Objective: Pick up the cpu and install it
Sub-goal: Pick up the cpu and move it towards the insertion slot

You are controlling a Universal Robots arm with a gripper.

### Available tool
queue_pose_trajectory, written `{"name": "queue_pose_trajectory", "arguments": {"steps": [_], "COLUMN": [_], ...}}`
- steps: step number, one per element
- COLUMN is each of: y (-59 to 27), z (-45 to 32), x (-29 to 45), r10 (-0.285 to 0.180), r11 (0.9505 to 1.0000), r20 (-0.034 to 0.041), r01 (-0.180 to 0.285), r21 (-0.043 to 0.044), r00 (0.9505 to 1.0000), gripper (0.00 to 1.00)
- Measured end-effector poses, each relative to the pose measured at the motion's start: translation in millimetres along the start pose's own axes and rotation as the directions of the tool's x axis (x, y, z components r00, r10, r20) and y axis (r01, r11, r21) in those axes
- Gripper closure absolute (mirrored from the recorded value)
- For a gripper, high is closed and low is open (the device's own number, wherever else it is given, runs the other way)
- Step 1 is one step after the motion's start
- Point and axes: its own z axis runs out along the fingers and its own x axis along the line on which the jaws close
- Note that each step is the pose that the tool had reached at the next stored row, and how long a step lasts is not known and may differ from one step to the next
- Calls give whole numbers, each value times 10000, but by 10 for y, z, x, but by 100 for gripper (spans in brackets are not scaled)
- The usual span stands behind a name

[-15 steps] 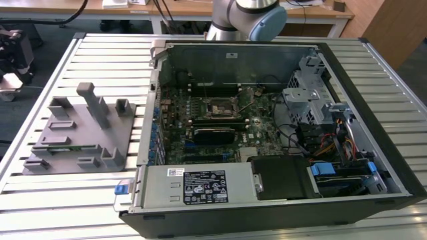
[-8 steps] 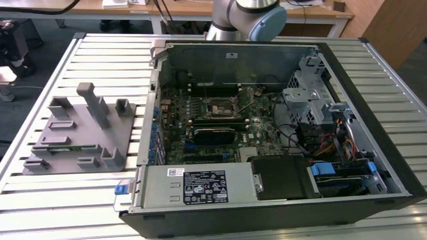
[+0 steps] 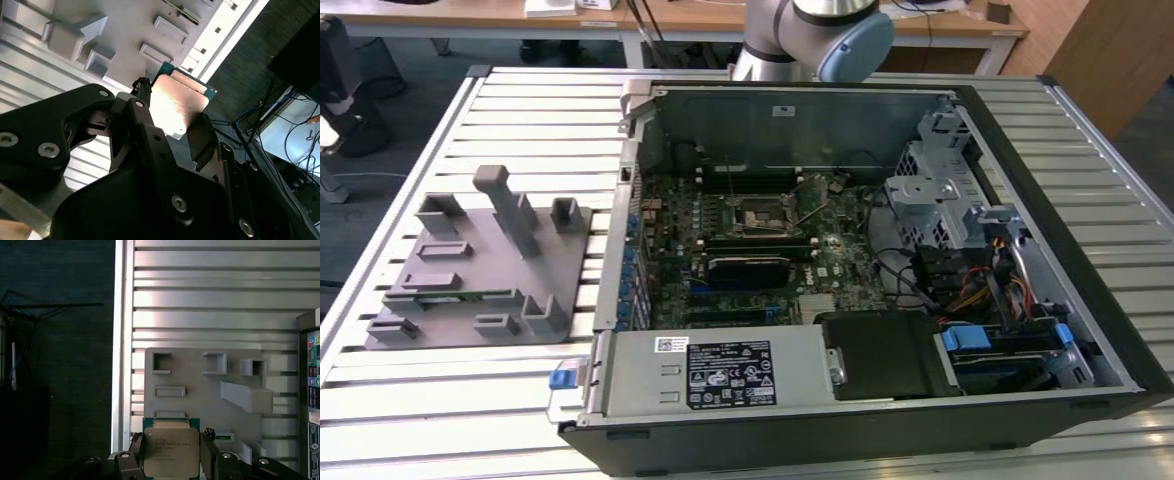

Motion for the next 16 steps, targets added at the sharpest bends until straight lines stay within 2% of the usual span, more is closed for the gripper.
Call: {"name": "queue_pose_trajectory", "arguments": {"steps": [6, 16], "y": [6, 7], "z": [-144, -153], "x": [4, 4], "r10": [0, 0], "r11": [10000, 10000], "r20": [-1, 0], "r01": [0, 0], "r21": [1, 2], "r00": [10000, 10000], "gripper": [47, 47]}}
